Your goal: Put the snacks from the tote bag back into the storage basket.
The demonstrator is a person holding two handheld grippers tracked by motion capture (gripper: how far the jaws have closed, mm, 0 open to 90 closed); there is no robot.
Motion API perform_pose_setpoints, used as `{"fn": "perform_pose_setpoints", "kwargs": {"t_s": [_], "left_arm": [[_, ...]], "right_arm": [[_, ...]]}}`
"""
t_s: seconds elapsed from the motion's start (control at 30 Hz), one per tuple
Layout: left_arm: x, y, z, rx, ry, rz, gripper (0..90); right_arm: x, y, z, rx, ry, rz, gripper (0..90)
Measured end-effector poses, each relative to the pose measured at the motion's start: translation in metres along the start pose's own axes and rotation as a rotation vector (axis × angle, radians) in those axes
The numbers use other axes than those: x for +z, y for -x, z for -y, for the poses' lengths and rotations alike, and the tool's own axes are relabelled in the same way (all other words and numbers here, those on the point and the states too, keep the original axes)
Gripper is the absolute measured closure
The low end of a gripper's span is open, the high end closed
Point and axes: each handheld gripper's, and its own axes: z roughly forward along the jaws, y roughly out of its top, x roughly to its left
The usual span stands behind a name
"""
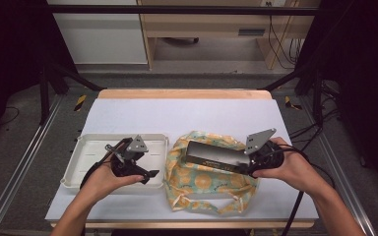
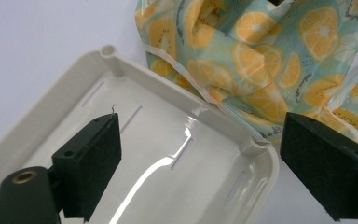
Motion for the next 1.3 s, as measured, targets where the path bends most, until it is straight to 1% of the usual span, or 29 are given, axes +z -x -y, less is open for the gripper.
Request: {"fn": "perform_pose_setpoints", "kwargs": {"t_s": [0.03, 0.1, 0.13, 0.17, 0.23, 0.3, 0.37, 0.47, 0.53, 0.63, 0.73, 0.77, 0.8, 0.83, 0.9, 0.97, 1.03, 1.1, 1.13, 1.2, 1.3], "left_arm": [[-0.002, -0.001, -0.003, 0.016, -0.010, 0.004, 12.3], [-0.007, -0.004, -0.010, 0.051, -0.033, -0.002, 12.1], [-0.009, -0.006, -0.012, 0.067, -0.043, 0.006, 11.9], [-0.011, -0.008, -0.015, 0.076, -0.052, 0.018, 11.9], [-0.014, -0.011, -0.020, 0.093, -0.077, 0.025, 11.9], [-0.016, -0.013, -0.025, 0.110, -0.102, 0.040, 11.9], [-0.018, -0.016, -0.030, 0.123, -0.114, 0.051, 11.9], [-0.020, -0.020, -0.036, 0.150, -0.151, 0.056, 11.9], [-0.023, -0.020, -0.039, 0.180, -0.174, 0.051, 11.9], [-0.027, -0.018, -0.044, 0.212, -0.194, 0.053, 11.9], [-0.029, -0.014, -0.050, 0.241, -0.212, 0.080, 11.6], [-0.029, -0.013, -0.051, 0.255, -0.221, 0.083, 11.4], [-0.029, -0.011, -0.053, 0.270, -0.232, 0.086, 11.4], [-0.029, -0.010, -0.055, 0.279, -0.240, 0.089, 11.4], [-0.029, -0.007, -0.058, 0.293, -0.250, 0.082, 11.4], [-0.029, -0.004, -0.062, 0.313, -0.266, 0.086, 11.4], [-0.031, -0.001, -0.066, 0.325, -0.268, 0.081, 11.3], [-0.034, 0.002, -0.070, 0.349, -0.273, 0.088, 11.0], [-0.036, 0.004, -0.072, 0.356, -0.278, 0.085, 11.0], [-0.038, 0.008, -0.074, 0.369, -0.290, 0.075, 10.5], [-0.041, 0.012, -0.077, 0.388, -0.287, 0.096, 10.6]], "right_arm": [[0.000, 0.000, 0.000, -0.001, -0.002, -0.004, 43.4], [0.000, 0.001, 0.000, 0.000, -0.006, -0.010, 43.4], [0.000, 0.002, 0.000, -0.001, -0.006, -0.012, 43.4], [0.000, 0.003, 0.000, -0.001, -0.005, -0.014, 43.4], [0.001, 0.004, 0.000, -0.002, -0.004, -0.016, 43.4], [0.003, 0.004, -0.001, -0.003, -0.003, -0.022, 43.4], [0.006, 0.005, -0.003, -0.005, -0.005, -0.021, 43.4], [0.010, 0.006, -0.008, -0.019, -0.006, -0.028, 43.5], [0.012, 0.006, -0.012, -0.026, -0.009, -0.031, 43.5], [0.014, 0.005, -0.019, -0.037, -0.005, -0.035, 43.5], [0.017, 0.003, -0.025, -0.050, 0.001, -0.044, 43.5], [0.019, 0.002, -0.028, -0.057, 0.001, -0.044, 43.5], [0.019, 0.001, -0.029, -0.054, 0.000, -0.046, 43.5], [0.020, 0.001, -0.031, -0.058, 0.003, -0.049, 43.5], [0.021, 0.000, -0.034, -0.066, -0.006, -0.050, 43.5], [0.022, -0.002, -0.039, -0.072, -0.008, -0.048, 43.4], [0.023, -0.004, -0.043, -0.074, -0.009, -0.048, 43.5], [0.024, -0.006, -0.046, -0.084, -0.004, -0.053, 43.5], [0.025, -0.007, -0.048, -0.084, -0.012, -0.055, 43.5], [0.027, -0.010, -0.052, -0.088, -0.010, -0.056, 43.5], [0.028, -0.013, -0.059, -0.098, -0.005, -0.061, 43.5]]}}
